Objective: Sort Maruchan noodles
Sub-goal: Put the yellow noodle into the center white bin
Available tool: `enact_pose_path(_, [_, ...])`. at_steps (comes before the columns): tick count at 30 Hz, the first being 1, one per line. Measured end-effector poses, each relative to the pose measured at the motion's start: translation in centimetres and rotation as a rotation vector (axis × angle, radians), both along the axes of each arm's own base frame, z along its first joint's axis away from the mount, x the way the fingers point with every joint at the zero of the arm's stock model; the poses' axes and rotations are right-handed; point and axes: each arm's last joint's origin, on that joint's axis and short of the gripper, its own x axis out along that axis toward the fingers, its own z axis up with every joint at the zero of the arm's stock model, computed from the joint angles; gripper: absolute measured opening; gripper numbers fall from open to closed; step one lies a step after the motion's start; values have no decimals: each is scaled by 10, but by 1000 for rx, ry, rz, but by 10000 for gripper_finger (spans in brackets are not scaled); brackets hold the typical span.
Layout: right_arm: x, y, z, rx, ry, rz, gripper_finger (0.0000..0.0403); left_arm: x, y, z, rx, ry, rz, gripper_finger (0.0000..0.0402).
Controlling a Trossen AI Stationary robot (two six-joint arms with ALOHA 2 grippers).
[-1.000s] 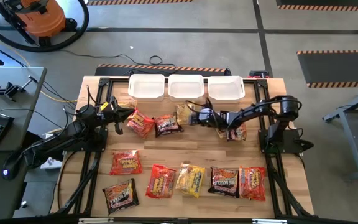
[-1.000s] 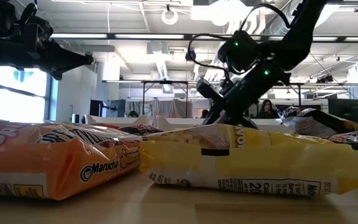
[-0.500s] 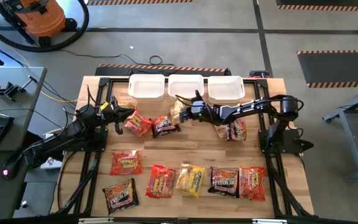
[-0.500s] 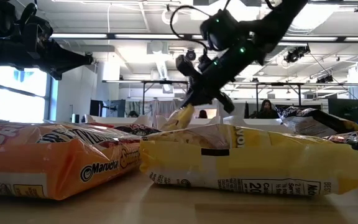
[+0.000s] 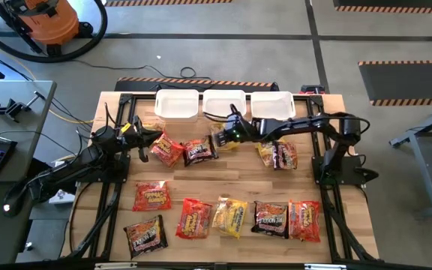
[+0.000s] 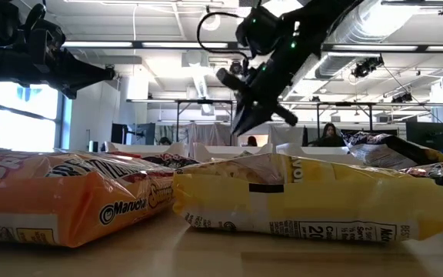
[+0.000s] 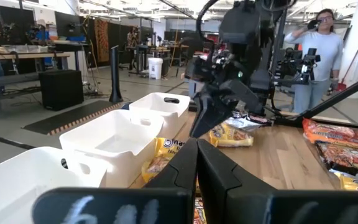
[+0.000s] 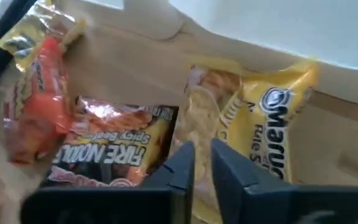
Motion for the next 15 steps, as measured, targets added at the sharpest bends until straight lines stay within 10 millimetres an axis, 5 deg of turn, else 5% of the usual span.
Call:
enact_pose_path(3, [-7,2,7,43,39,-22,101,0,0,0,0,0,-1,3])
enact_pose_path(10, [-25,4,-22,98,161,-27,243,0,0,0,0,0,-1,3])
enact_pose_path(15, [-32,-11,-35,99,114,8,288,0,0,0,0,0,-1,3])
